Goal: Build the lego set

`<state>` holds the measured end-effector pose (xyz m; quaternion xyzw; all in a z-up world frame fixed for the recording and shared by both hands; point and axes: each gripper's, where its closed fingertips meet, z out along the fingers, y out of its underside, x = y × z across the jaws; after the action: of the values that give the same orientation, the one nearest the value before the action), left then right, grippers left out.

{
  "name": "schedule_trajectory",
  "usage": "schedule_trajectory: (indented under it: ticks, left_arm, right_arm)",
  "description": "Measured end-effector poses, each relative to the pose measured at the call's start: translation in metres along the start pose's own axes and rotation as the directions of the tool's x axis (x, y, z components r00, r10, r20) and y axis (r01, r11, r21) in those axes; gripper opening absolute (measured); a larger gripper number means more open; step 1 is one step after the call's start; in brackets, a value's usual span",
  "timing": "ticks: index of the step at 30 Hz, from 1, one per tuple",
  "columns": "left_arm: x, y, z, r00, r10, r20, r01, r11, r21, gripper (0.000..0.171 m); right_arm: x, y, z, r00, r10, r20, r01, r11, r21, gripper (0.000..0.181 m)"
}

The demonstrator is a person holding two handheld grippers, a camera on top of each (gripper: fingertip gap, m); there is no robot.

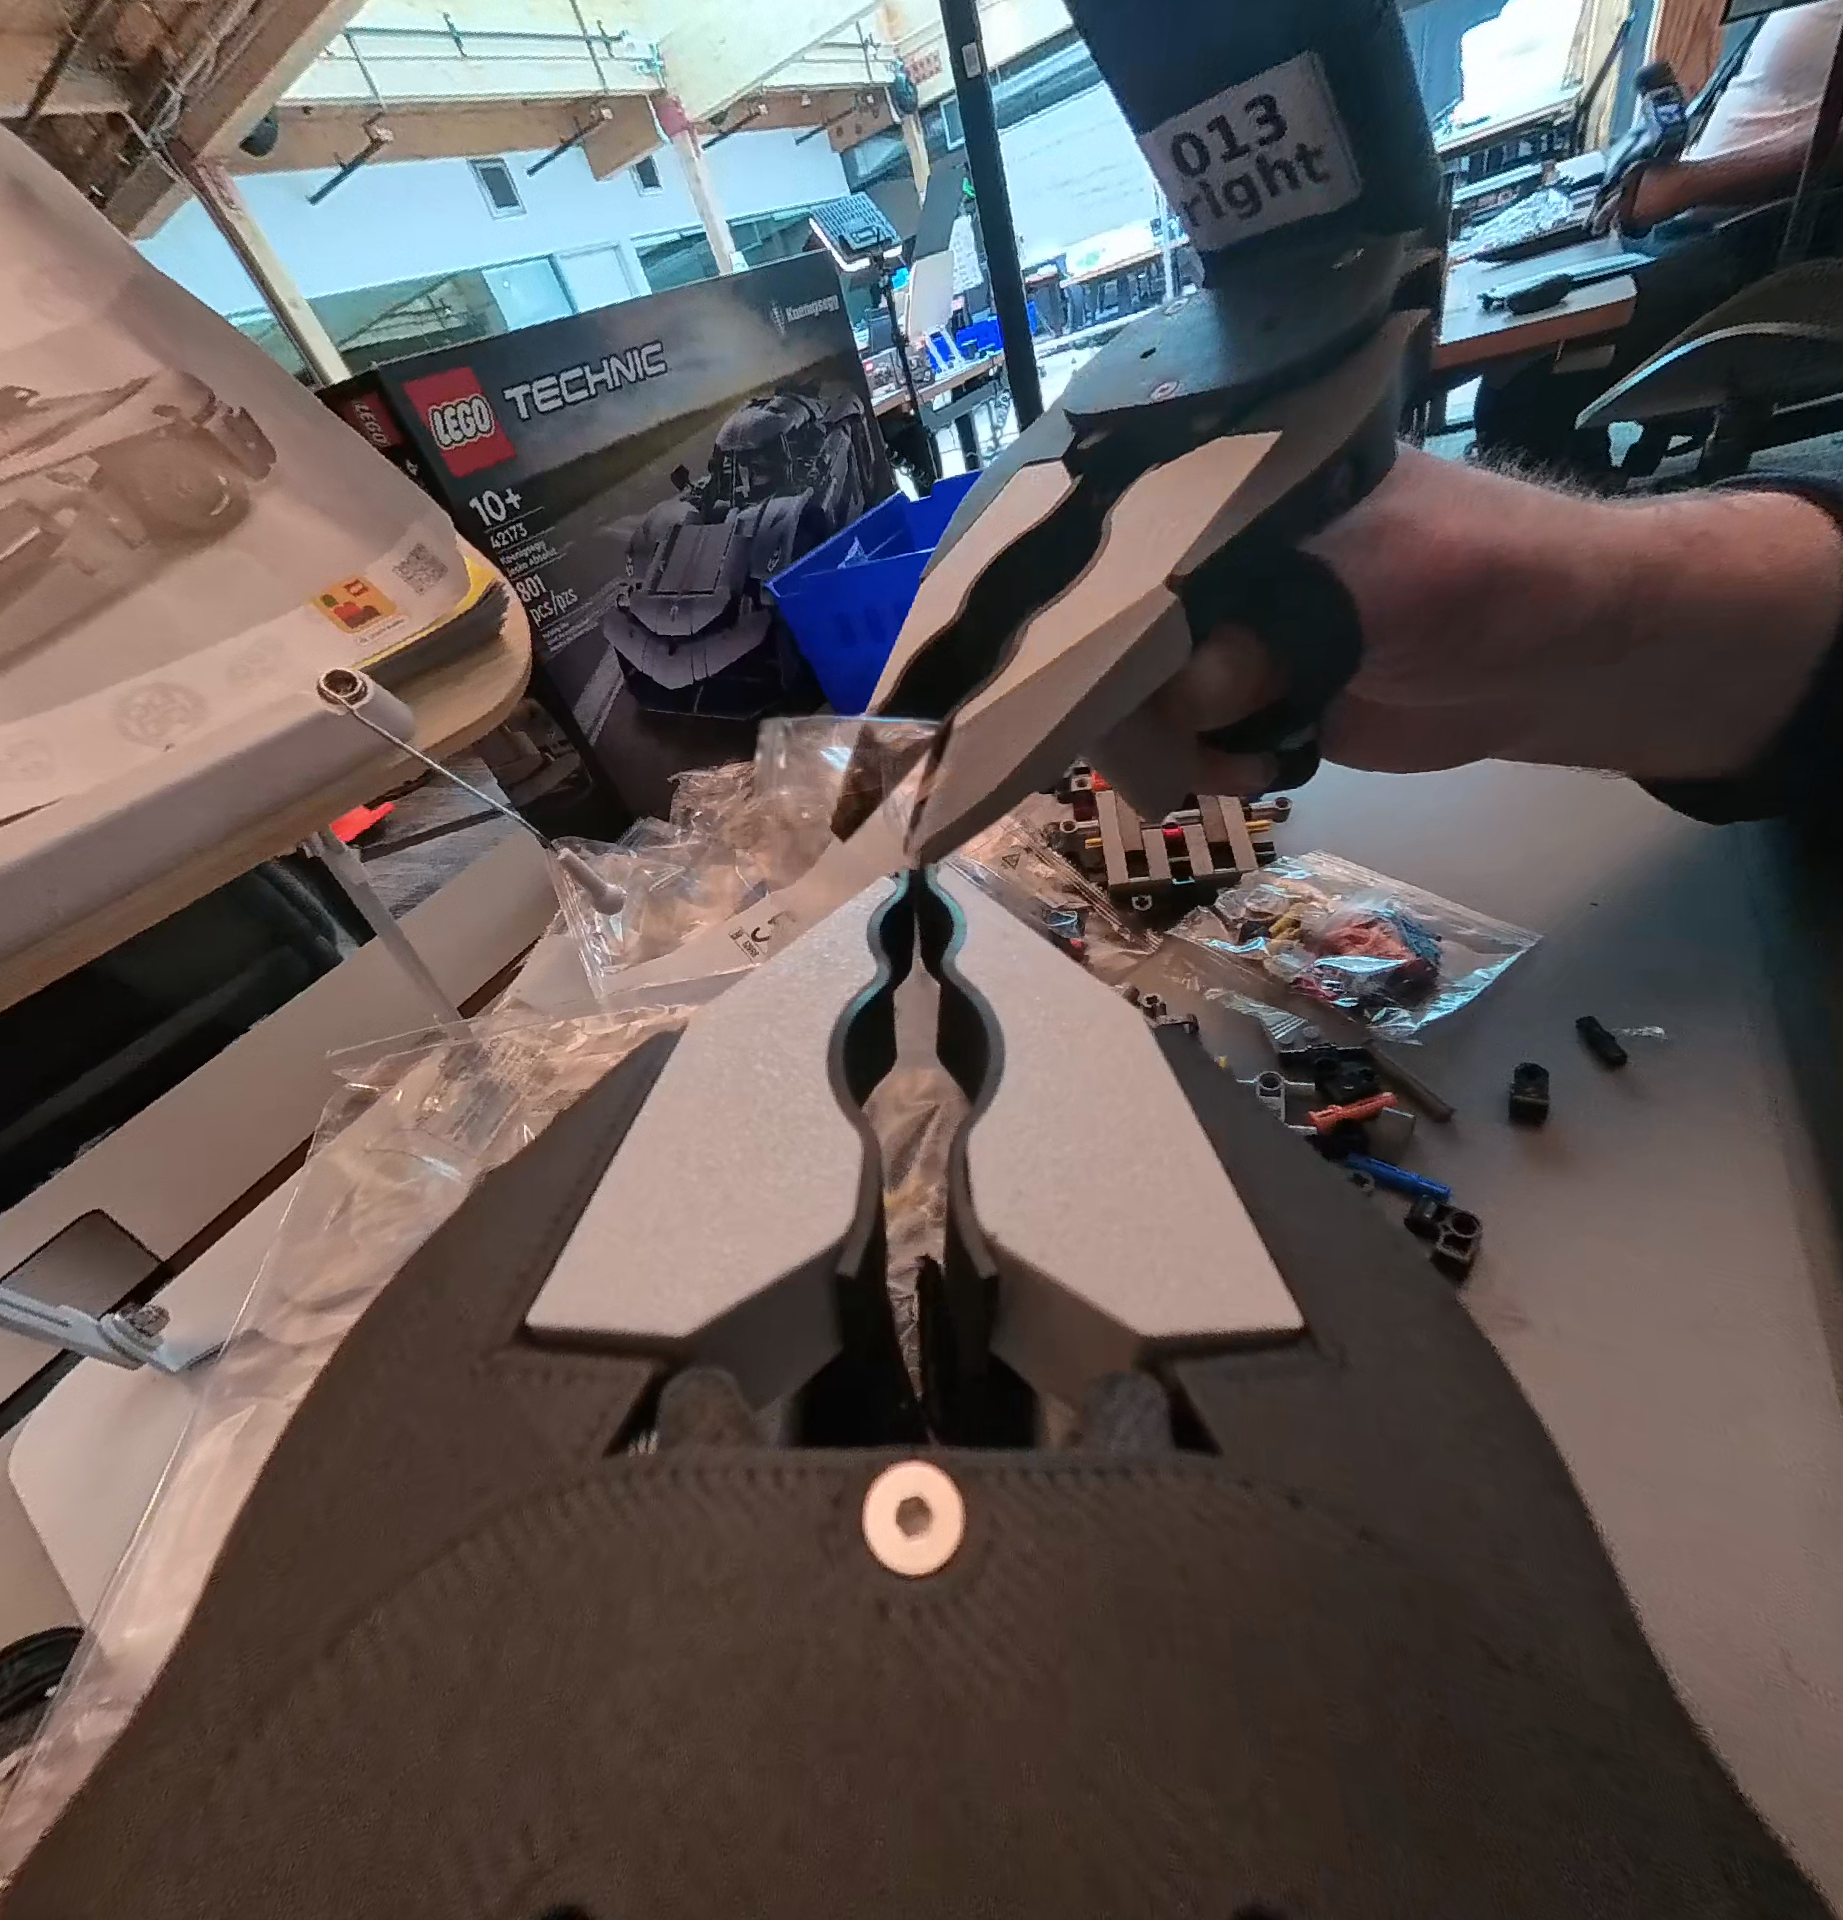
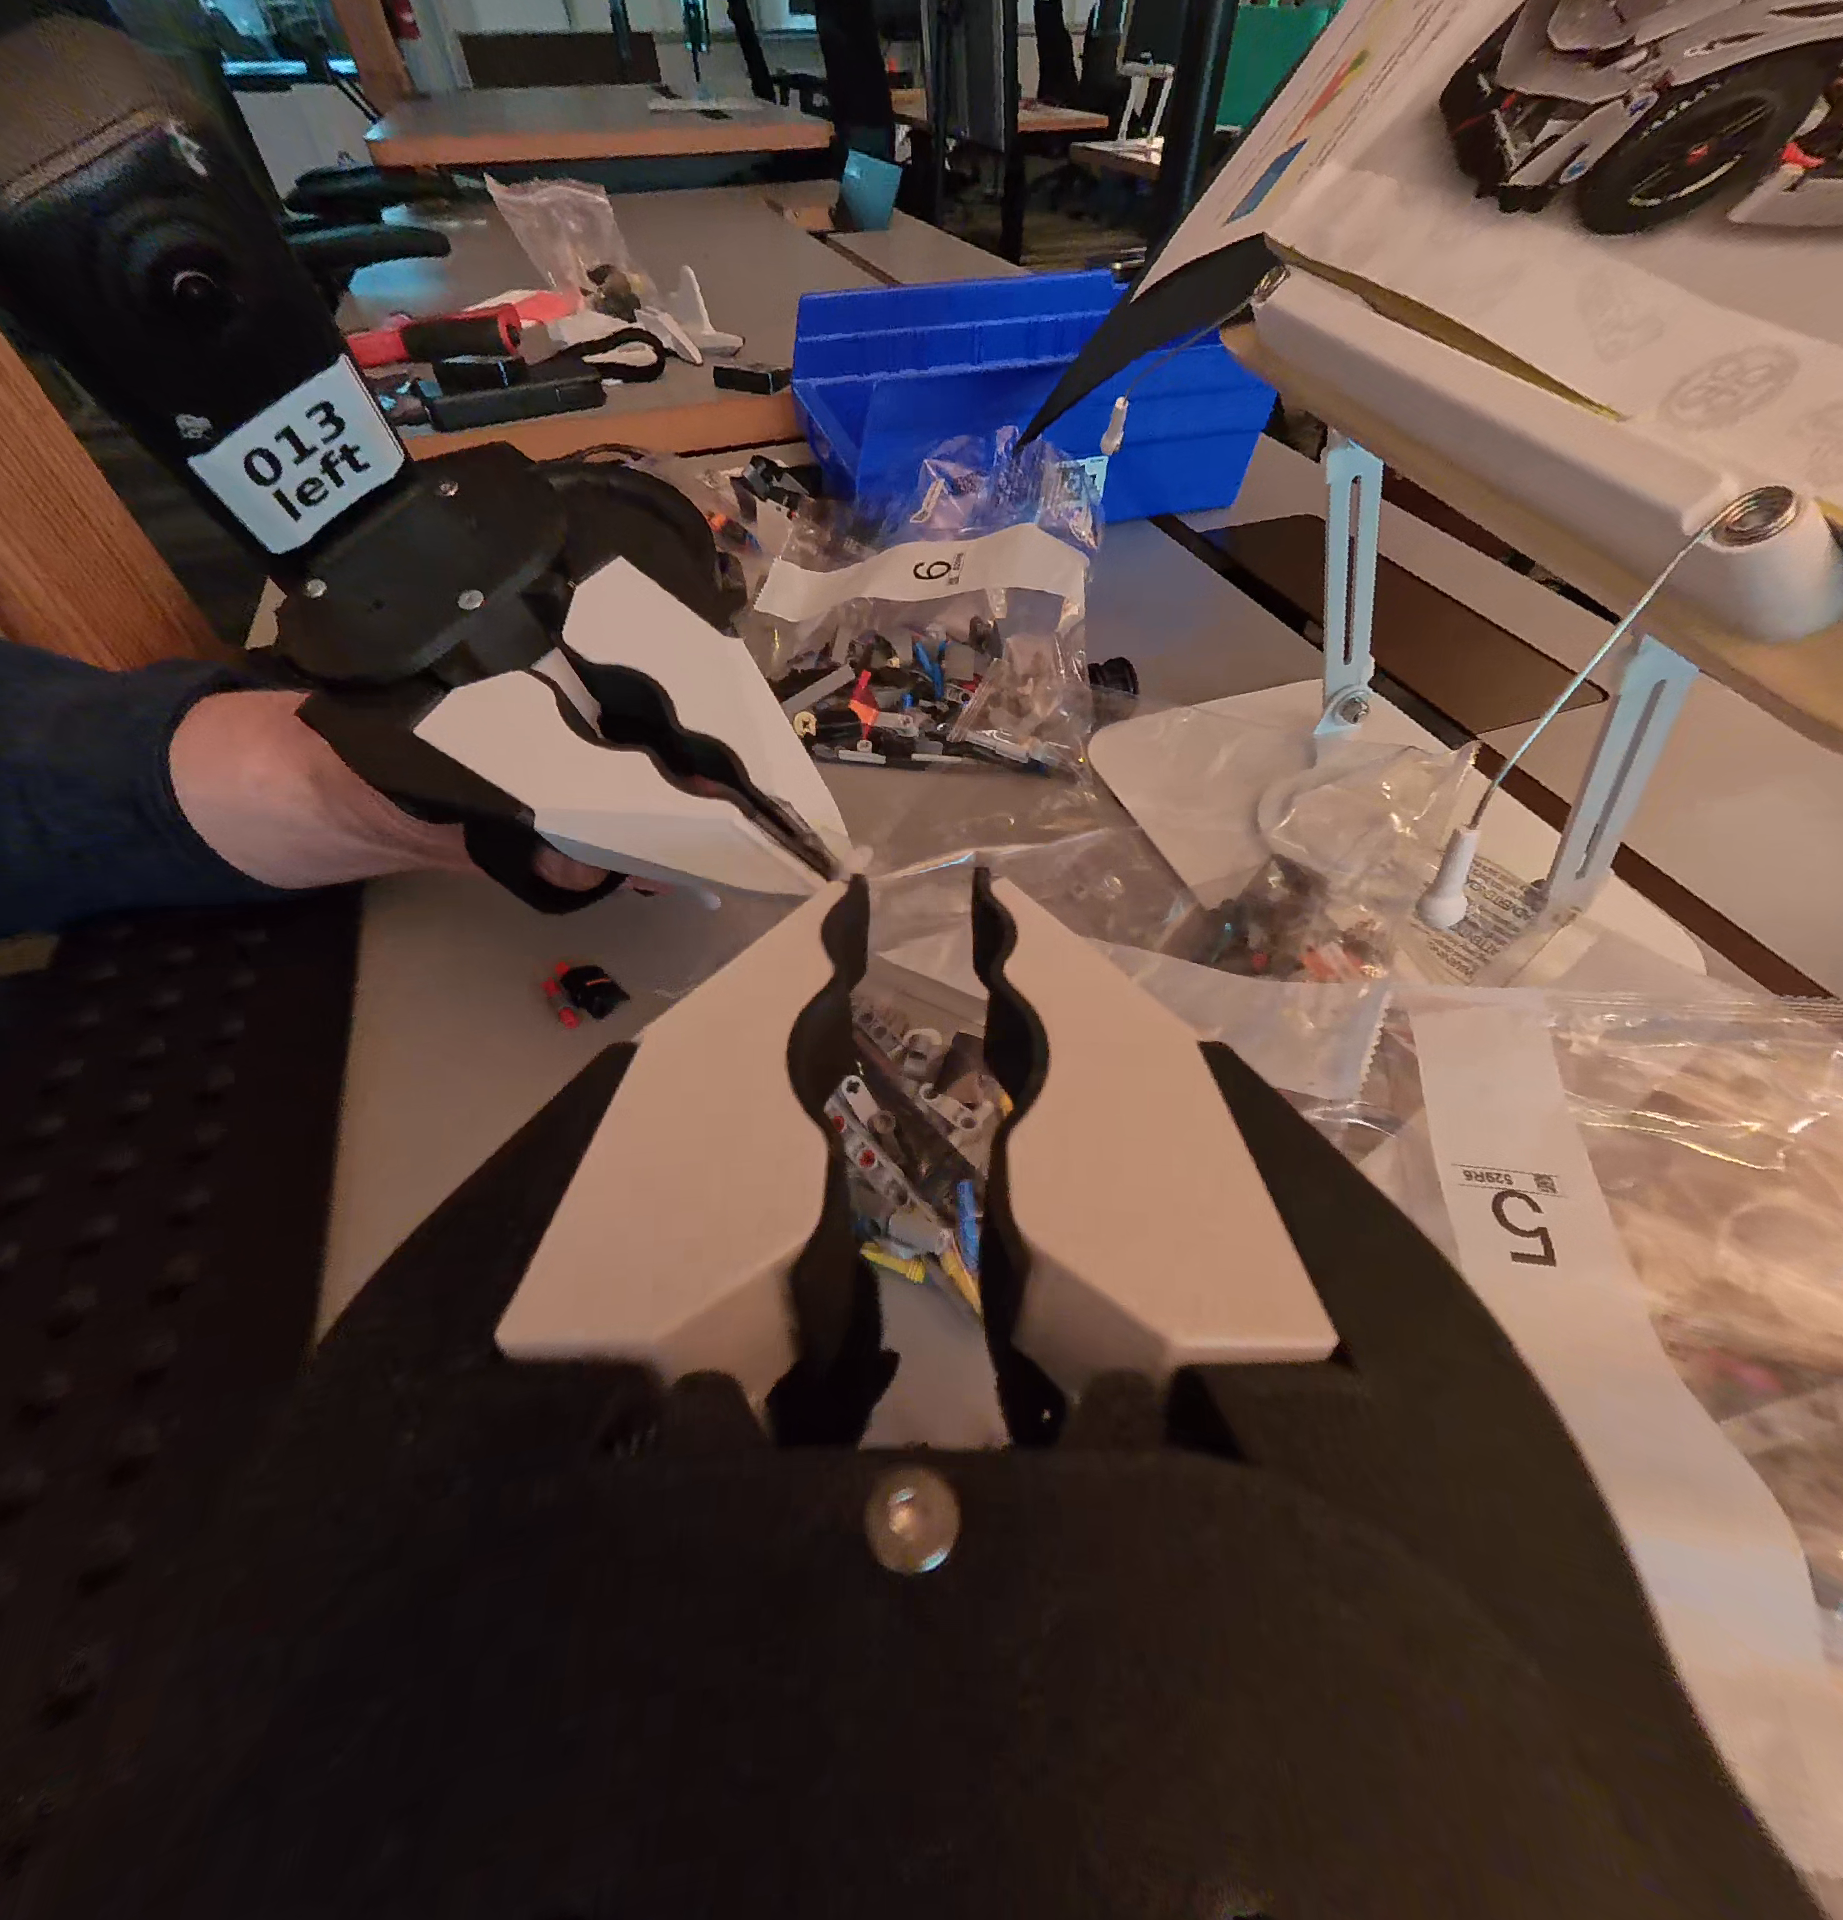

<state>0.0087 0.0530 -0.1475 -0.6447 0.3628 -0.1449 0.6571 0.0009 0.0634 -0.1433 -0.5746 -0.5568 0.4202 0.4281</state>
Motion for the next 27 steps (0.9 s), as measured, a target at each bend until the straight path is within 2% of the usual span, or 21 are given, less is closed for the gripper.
schedule_trajectory:
  ticks: [3, 15, 20, 22, 27]
  left_arm:
    - [0.002, 0.002, 0.001, 1.000, 0.021, -0.001, -0.021, 1.000, -0.012, 0.000]
    - [0.001, 0.001, 0.001, 1.000, 0.007, -0.003, -0.007, 1.000, -0.006, 0.000]
    - [-0.001, 0.001, 0.000, 1.000, -0.011, -0.003, 0.011, 1.000, -0.003, 0.000]
    - [0.000, 0.001, 0.000, 1.000, -0.013, -0.005, 0.013, 1.000, -0.003, 0.000]
    - [0.000, 0.001, 0.000, 1.000, -0.007, -0.003, 0.007, 1.000, -0.005, 0.000]
  right_arm:
    - [0.000, 0.002, 0.001, 0.999, -0.029, -0.019, 0.028, 0.999, -0.018, 0.000]
    - [0.007, 0.005, -0.002, 0.995, -0.074, -0.072, 0.070, 0.996, -0.054, 0.000]
    - [0.001, 0.001, -0.002, 0.999, -0.035, -0.025, 0.034, 0.999, -0.015, 0.000]
    - [0.001, -0.001, -0.002, 1.000, -0.012, -0.013, 0.012, 1.000, 0.003, 0.009]
    - [0.003, -0.006, -0.006, 1.000, 0.017, -0.004, -0.017, 0.999, 0.036, 0.011]
